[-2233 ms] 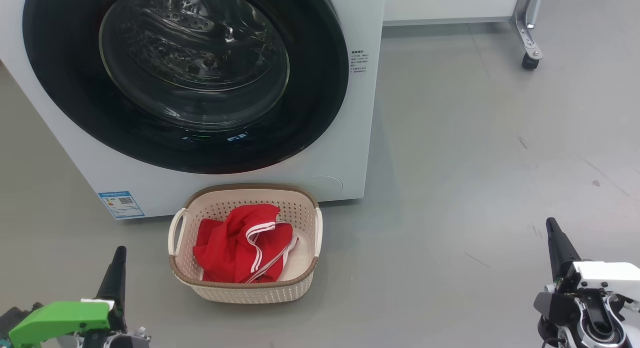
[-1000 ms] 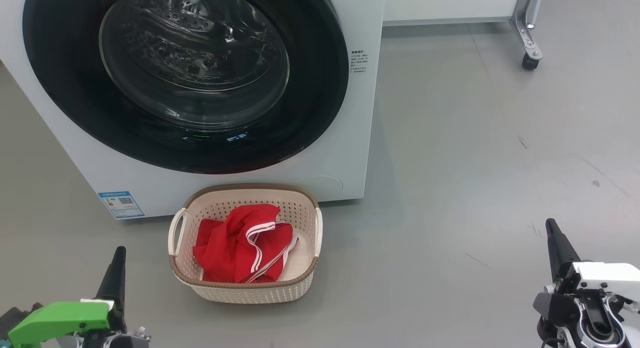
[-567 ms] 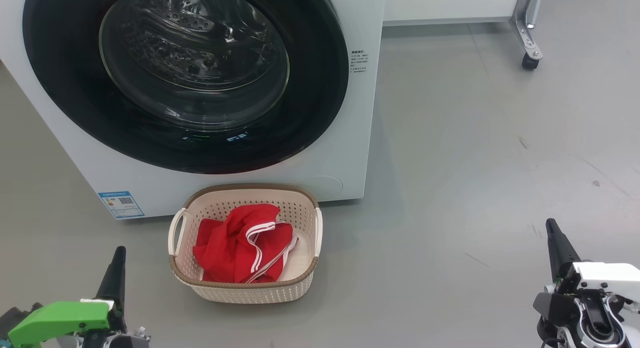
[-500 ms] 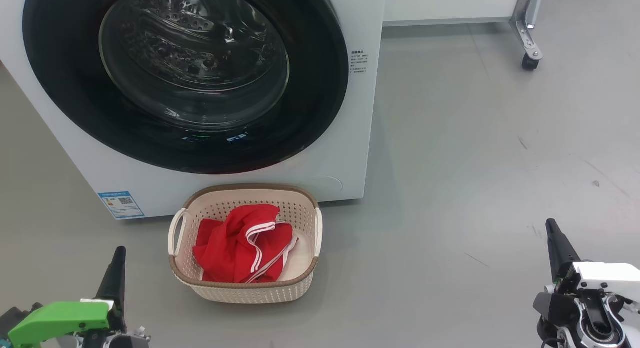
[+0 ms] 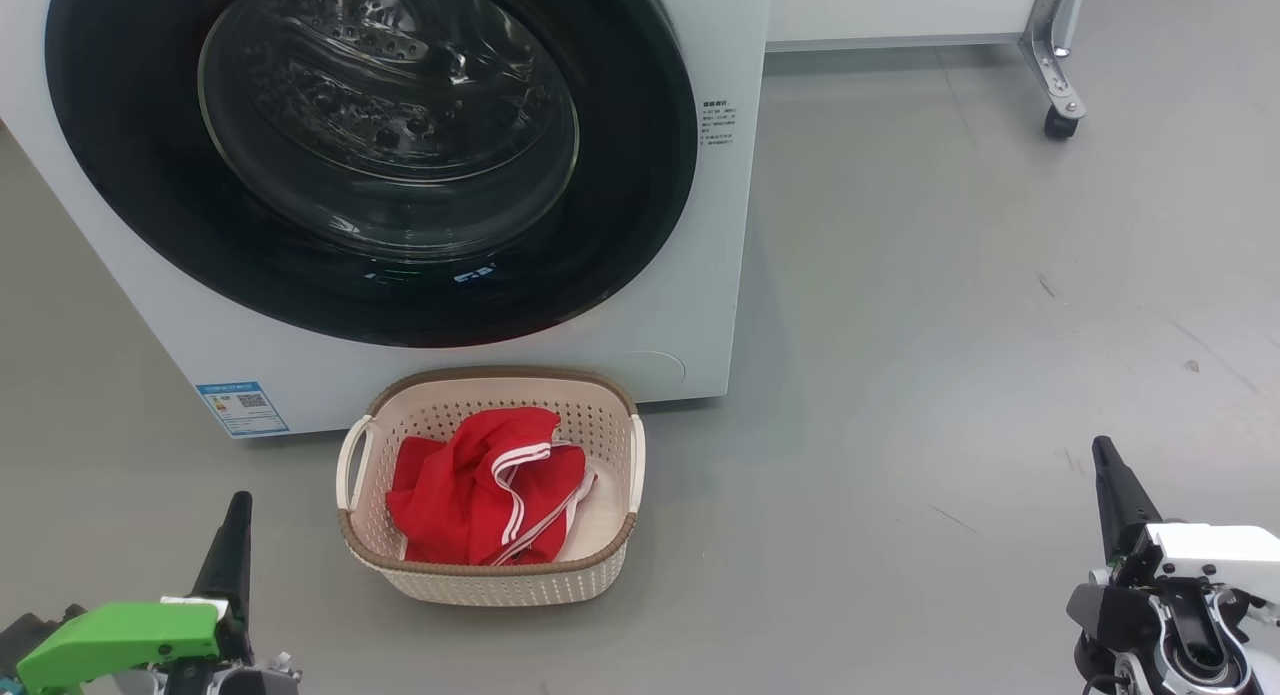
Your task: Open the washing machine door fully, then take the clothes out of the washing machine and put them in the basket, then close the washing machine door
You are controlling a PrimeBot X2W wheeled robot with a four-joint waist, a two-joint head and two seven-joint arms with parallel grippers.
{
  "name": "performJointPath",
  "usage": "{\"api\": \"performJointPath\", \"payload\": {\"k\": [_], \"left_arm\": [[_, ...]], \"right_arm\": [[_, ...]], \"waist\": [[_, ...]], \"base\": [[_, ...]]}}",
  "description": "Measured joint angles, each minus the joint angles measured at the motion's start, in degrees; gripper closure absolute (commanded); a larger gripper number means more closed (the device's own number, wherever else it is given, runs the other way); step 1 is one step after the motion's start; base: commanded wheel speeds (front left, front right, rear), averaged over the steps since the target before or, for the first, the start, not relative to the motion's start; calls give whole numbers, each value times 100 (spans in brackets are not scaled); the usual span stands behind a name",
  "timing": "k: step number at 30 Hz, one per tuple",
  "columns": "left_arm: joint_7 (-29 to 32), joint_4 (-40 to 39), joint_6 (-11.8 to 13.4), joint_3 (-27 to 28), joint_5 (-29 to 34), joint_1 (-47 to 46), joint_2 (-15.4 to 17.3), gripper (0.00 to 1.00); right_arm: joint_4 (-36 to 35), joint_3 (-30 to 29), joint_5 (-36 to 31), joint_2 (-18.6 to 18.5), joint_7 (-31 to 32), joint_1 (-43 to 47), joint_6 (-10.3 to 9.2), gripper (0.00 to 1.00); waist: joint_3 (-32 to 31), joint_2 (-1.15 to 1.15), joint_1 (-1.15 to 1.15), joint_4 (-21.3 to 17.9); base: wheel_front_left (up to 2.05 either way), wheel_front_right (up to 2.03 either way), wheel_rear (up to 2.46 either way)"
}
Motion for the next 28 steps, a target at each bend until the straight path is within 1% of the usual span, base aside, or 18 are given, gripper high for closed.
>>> {"api": "performJointPath", "payload": {"k": [28], "left_arm": [[1,-9,0,11,1,0,-9,100]], "right_arm": [[-3,-14,-1,8,8,-1,0,100]], "waist": [[1,0,0,0]], "base": [[0,0,0]]}}
